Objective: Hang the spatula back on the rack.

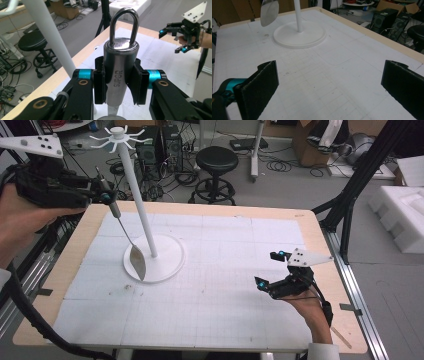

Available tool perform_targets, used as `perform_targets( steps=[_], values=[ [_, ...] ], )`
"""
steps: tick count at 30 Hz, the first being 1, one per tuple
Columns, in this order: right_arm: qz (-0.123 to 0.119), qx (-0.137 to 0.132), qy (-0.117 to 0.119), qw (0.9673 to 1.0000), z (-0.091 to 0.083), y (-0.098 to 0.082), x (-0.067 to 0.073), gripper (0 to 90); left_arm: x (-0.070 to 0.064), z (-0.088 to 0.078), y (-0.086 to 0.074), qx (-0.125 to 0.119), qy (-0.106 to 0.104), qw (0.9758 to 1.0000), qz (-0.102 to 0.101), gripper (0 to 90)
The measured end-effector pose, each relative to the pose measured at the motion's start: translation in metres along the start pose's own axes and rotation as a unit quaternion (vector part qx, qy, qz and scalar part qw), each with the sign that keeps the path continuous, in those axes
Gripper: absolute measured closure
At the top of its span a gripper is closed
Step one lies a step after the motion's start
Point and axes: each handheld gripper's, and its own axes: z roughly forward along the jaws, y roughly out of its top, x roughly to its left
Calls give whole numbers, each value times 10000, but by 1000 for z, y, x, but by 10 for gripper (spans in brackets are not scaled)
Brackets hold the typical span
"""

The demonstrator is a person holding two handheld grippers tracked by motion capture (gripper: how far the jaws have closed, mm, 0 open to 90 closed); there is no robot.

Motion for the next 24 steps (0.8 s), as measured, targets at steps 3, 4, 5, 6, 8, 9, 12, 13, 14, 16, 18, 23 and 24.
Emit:
perform_targets(
  steps=[3, 4, 5, 6, 8, 9, 12, 13, 14, 16, 18, 23, 24],
  values=[
    [-3, -11, 53, 10000, 2, -1, 3, 1, 2, -2, 2, -37, 89, 9999, -74, 687],
    [2, 3, 48, 10000, 3, -1, 4, 1, 3, -2, 3, -32, 129, 9998, -112, 687],
    [-10, 15, 98, 10000, 5, -1, 6, 1, 3, -2, 3, -43, 156, 9998, -143, 688],
    [-10, 15, 98, 10000, 5, -1, 6, 1, 3, -1, 4, -48, 187, 9997, -177, 688],
    [-23, 14, 105, 9999, 5, -1, 7, 1, 4, -1, 5, -14, 231, 9995, -200, 687],
    [-21, -44, 104, 9999, 5, -1, 7, 1, 5, 1, 6, 9, 278, 9994, -228, 687],
    [-3, -72, 139, 9999, 4, -1, 7, 1, 7, 3, 7, 55, 301, 9991, -281, 687],
    [-14, -92, 134, 9999, 4, -1, 8, 1, 8, 4, 8, 81, 327, 9990, -305, 687],
    [-14, -92, 134, 9999, 4, -1, 8, 1, 8, 6, 9, 87, 334, 9989, -318, 687],
    [16, -92, 150, 9998, 3, -2, 8, 1, 10, 7, 11, 105, 362, 9988, -327, 687],
    [11, -110, 172, 9998, 3, -2, 8, 1, 12, 10, 13, 137, 375, 9987, -312, 687],
    [27, -113, 208, 9997, 3, -2, 8, 1, 17, 15, 16, 203, 402, 9984, -355, 687],
    [27, -113, 208, 9997, 3, -2, 8, 1, 17, 15, 16, 203, 402, 9984, -355, 687]
  ],
)
